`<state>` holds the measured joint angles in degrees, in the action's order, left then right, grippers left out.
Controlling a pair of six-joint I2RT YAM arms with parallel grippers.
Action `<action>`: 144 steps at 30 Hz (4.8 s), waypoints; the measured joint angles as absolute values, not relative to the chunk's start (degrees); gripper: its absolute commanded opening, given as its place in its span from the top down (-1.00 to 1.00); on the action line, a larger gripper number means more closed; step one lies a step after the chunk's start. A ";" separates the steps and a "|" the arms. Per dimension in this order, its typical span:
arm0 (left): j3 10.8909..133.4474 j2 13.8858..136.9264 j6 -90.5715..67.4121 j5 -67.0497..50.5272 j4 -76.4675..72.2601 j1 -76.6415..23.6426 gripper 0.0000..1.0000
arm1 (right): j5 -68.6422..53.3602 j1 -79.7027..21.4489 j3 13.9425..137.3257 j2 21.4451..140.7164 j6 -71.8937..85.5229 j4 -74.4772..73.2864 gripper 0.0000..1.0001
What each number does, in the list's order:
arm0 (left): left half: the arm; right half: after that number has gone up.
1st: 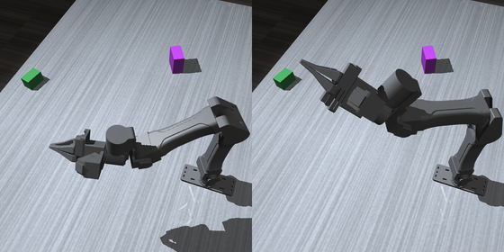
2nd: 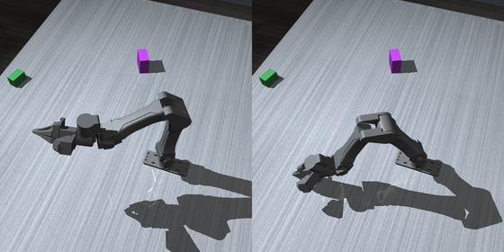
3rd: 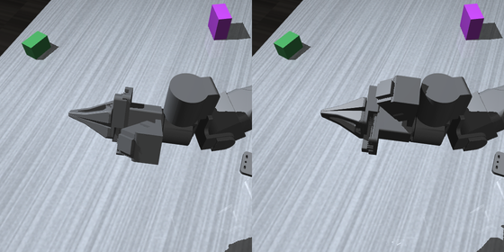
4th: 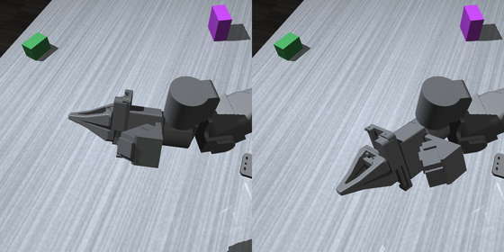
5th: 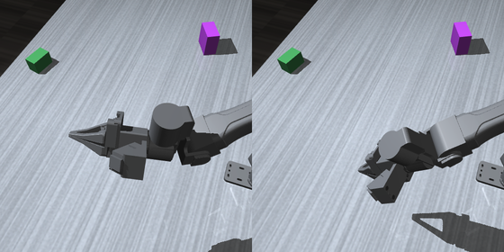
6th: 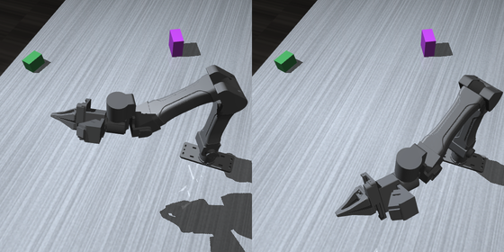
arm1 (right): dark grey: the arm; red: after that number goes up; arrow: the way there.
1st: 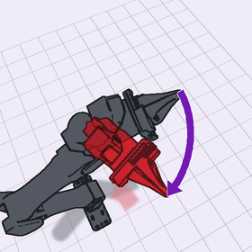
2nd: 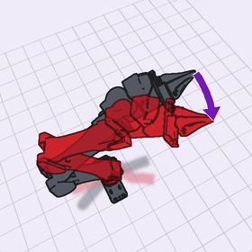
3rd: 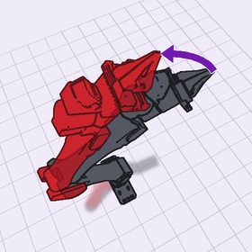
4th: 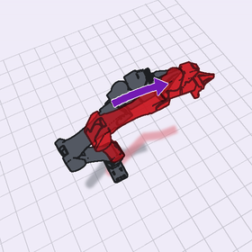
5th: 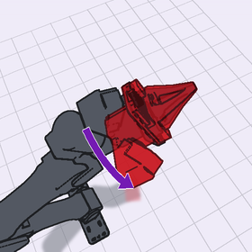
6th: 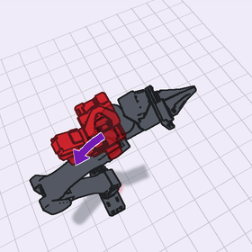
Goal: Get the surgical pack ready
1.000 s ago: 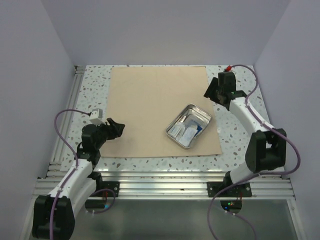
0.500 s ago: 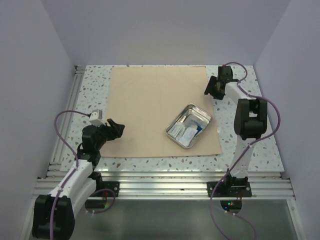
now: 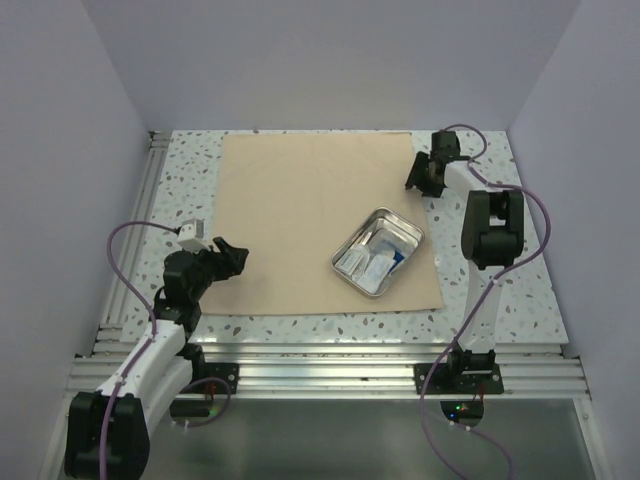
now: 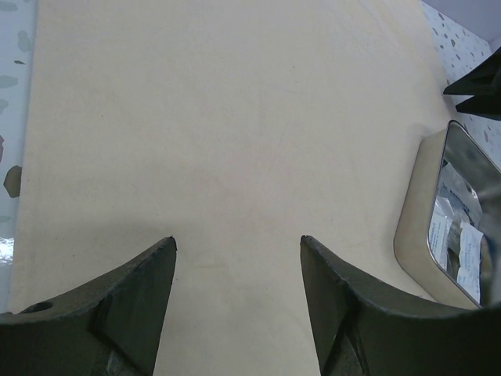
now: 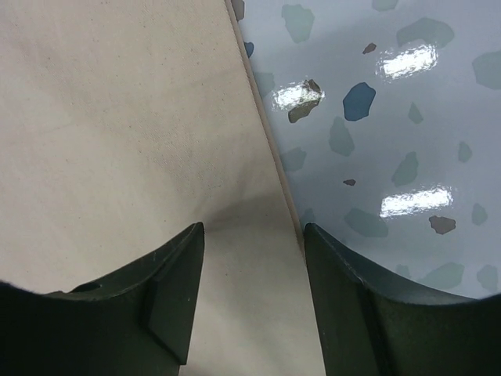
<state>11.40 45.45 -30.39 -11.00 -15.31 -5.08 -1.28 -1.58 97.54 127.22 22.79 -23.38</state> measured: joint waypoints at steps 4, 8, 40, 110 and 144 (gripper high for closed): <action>11.38 45.36 -30.39 -10.70 -15.31 -5.08 -0.37 | -1.54 -1.58 97.95 127.83 22.81 -23.09 0.21; 11.38 45.36 -30.41 -10.66 -15.31 -5.08 -0.37 | -2.55 -1.48 98.02 128.14 22.90 -22.83 0.63; 14.98 58.22 -39.55 -0.05 -9.65 -5.28 -0.29 | 11.09 11.20 54.24 98.59 42.92 -5.02 1.00; 31.81 69.97 -39.27 0.03 -11.05 -4.91 -0.38 | -9.15 -13.26 54.39 89.21 25.04 -8.73 -0.09; 16.97 62.15 -31.94 -9.04 -20.60 -4.78 -0.30 | -5.72 -18.72 60.53 98.04 19.84 -18.52 1.00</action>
